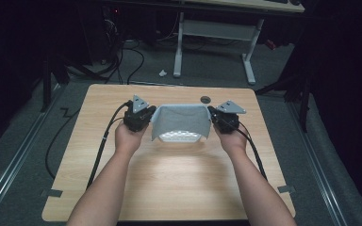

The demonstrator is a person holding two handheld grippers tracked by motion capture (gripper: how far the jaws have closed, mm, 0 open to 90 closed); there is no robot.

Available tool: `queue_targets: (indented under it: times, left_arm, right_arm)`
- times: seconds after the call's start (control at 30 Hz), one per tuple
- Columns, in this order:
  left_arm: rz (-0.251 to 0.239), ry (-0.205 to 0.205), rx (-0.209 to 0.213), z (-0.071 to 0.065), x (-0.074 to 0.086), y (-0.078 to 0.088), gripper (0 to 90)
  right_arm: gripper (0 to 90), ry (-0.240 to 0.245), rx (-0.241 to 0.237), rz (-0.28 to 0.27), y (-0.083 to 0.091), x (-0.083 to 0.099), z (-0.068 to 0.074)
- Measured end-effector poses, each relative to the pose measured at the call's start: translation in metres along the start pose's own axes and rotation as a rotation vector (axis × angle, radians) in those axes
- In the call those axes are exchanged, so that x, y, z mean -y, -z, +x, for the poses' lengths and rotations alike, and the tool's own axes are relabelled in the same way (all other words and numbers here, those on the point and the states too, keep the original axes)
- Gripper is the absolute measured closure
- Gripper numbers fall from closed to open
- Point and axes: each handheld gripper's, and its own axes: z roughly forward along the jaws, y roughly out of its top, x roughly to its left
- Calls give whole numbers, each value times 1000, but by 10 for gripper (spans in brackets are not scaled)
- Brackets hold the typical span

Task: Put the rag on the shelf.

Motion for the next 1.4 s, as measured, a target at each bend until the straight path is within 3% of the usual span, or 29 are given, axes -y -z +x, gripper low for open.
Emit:
queue_targets:
  times: [0.6, 0.7, 1.17, 1.3, 1.4]
  left_arm:
    - [47, 17, 39, -9, 30, -1, 887]
    - [48, 35, 43, -8, 35, -2, 885]
    - [47, 45, 41, -5, 40, 1, 874]
    - [53, 70, 36, -3, 40, 1, 784]
    - [51, 116, 35, 1, 40, 2, 700]
  right_arm:
    - [896, -24, -21, 25, -3, 20, 9]
    - [896, -28, -22, 36, -6, 24, 11]
    - [894, -40, -25, 65, -13, 39, 13]
    - [867, -45, -25, 65, -13, 39, 13]
    - [811, -47, -17, 67, -12, 38, 12]
